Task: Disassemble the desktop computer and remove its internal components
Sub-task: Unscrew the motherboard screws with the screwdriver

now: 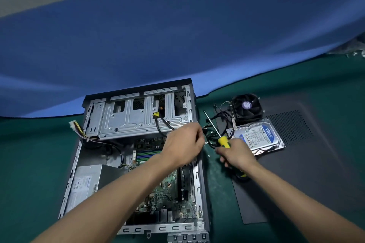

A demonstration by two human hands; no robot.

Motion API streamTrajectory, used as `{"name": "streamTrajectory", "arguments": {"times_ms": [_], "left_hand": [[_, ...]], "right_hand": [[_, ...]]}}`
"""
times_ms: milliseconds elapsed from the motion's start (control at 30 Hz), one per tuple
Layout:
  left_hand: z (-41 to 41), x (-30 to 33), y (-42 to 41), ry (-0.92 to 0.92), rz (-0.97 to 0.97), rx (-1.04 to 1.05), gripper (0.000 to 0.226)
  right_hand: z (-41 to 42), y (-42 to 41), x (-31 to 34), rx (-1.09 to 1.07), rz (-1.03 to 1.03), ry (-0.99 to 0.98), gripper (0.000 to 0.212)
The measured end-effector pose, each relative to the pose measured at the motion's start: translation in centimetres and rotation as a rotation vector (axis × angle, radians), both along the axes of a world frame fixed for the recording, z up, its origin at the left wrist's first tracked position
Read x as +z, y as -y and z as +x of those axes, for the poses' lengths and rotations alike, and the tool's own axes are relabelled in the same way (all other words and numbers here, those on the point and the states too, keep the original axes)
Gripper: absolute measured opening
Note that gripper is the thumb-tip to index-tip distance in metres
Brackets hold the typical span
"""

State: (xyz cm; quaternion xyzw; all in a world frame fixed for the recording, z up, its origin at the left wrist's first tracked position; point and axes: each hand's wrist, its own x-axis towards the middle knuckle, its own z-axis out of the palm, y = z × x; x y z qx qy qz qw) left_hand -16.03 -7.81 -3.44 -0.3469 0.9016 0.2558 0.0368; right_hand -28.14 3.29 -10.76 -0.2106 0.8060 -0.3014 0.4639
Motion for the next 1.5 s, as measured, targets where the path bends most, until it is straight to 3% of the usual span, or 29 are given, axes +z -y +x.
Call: {"name": "streamTrajectory", "arguments": {"times_ms": [200,367,500,600,700,800,900,1000,1133,1233,1333,1400,1500], "left_hand": [[0.1,-0.1,1.6,-0.031,0.214,-0.019,0.011],[1.1,-0.3,2.0,-0.034,0.158,-0.051,0.017],[1.5,-0.6,2.3,-0.019,0.145,-0.053,0.018],[1.6,-0.5,2.4,-0.012,0.129,-0.049,0.015],[1.9,-0.2,2.2,-0.012,-0.011,-0.090,0.005],[2.3,0.3,2.0,-0.076,-0.191,-0.146,0.040],[2.4,1.2,2.3,-0.104,-0.310,-0.214,0.047],[3.1,1.5,2.9,-0.054,-0.395,-0.200,0.032],[4.9,1.4,3.5,0.074,-0.452,-0.124,0.029],[6.8,0.9,3.7,0.075,-0.371,-0.067,0.032],[8.5,-0.3,3.6,0.061,-0.286,-0.045,0.031],[9.3,-1.4,3.3,0.061,-0.247,-0.055,0.029],[10.2,-3.1,3.2,0.063,-0.169,-0.040,0.033]], "right_hand": [[1.6,1.0,-3.9,0.072,0.242,-0.194,0.029],[2.1,1.7,-4.9,0.136,0.312,-0.384,0.035],[2.1,1.6,-4.9,0.137,0.299,-0.360,0.038],[1.6,1.2,-4.0,0.078,0.182,-0.247,0.029],[1.2,0.5,-2.2,0.034,-0.029,-0.147,0.017],[0.8,0.2,0.5,0.074,-0.201,-0.097,0.012],[0.3,0.2,3.8,0.277,-0.295,-0.172,0.013],[0.5,0.6,6.6,0.434,-0.288,-0.325,0.030],[1.0,1.6,8.9,0.333,-0.321,-0.160,0.017],[1.3,2.1,10.2,0.187,-0.377,0.013,0.023],[2.2,3.0,11.0,0.034,-0.473,0.059,0.021],[3.2,3.7,11.0,-0.007,-0.474,-0.112,0.019],[4.8,4.6,11.2,0.128,-0.373,-0.519,0.017]]}}
